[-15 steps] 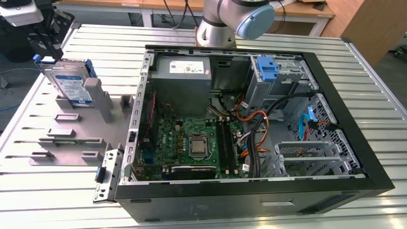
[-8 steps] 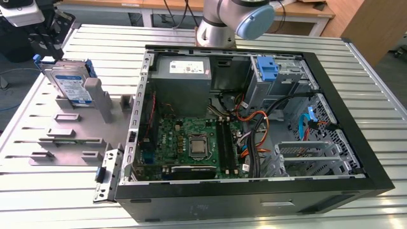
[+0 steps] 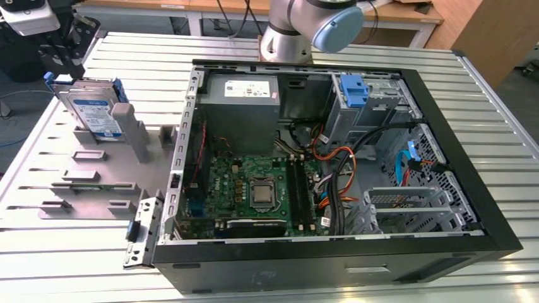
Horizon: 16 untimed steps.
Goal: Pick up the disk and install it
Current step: 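Pick up the disk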
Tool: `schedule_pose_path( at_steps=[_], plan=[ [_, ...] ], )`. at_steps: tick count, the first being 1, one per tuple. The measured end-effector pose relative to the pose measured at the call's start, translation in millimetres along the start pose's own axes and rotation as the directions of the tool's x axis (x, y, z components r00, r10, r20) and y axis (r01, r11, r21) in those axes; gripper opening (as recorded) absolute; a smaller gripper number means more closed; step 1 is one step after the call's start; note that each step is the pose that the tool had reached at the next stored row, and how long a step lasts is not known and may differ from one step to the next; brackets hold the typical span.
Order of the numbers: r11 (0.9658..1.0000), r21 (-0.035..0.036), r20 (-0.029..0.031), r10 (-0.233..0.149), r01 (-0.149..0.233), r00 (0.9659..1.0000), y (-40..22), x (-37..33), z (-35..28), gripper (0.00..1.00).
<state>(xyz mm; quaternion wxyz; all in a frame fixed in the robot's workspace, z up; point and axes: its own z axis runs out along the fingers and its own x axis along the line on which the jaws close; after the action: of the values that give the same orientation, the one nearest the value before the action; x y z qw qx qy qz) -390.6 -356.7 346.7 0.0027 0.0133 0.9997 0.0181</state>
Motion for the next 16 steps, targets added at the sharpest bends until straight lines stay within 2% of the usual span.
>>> schedule_pose_path(
  at_steps=[7, 10, 13, 16],
  plan=[
    [1.0000, 0.0000, -0.0001, -0.004, 0.004, 1.0000, 0.1, 0.0, 0.1, 0.11],
    [0.9990, -0.0003, -0.0016, -0.046, 0.046, 0.9990, 0.1, 0.0, 0.1, 0.11],
    [0.9949, -0.0007, -0.0036, -0.101, 0.101, 0.9949, 0.1, 0.0, 0.2, 0.11],
    [0.9880, -0.0012, -0.0056, -0.154, 0.154, 0.9880, 0.1, 0.0, 0.3, 0.11]
  ],
)
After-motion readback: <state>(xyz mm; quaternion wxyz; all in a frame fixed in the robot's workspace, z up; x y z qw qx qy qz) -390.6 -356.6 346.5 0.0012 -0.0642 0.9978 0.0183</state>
